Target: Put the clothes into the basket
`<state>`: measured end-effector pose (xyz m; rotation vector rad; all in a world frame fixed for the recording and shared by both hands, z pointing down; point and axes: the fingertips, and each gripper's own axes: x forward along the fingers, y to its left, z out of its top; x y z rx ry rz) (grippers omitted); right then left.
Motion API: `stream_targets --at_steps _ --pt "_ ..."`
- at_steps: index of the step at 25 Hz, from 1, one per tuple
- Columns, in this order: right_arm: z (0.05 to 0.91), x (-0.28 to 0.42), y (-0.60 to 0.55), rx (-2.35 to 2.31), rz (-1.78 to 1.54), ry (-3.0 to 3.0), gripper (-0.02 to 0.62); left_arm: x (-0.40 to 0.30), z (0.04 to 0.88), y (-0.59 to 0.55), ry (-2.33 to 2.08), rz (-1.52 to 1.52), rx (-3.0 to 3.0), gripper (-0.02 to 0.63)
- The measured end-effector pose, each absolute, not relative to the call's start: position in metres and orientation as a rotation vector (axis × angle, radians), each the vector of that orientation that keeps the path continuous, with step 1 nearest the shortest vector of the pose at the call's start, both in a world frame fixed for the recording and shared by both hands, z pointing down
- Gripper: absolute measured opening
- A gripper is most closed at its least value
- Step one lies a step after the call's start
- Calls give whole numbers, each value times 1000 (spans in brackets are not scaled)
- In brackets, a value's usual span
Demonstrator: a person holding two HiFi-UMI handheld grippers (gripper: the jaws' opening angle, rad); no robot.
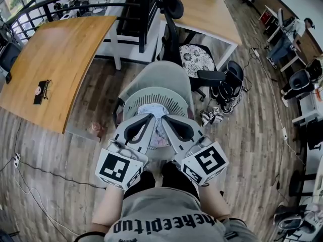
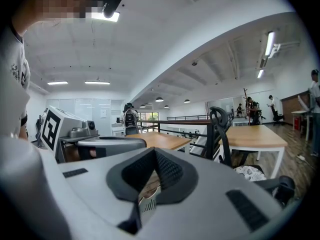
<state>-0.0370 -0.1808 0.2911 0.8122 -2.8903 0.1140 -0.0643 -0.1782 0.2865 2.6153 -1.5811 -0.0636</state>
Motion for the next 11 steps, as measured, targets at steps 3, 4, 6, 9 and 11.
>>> stream_targets --at_steps 3,4,6,9,11 --pt "290 -40 -179 817 105 -2886 9 -66 285 -177 -1576 -73 2620 14" --pt "289 -41 -178 818 102 -2885 9 -67 284 -176 -1577 -75 2620 14" --pt "288 -42 -177 820 96 -2885 9 -69 283 -176 -1577 -81 2620 14" --pt "285 -45 -175 823 86 -2886 9 -71 282 -174 -1575 -85 2622 14" --pt "284 -46 -175 824 79 -2886 9 -73 282 -173 -1574 -87 2624 14"
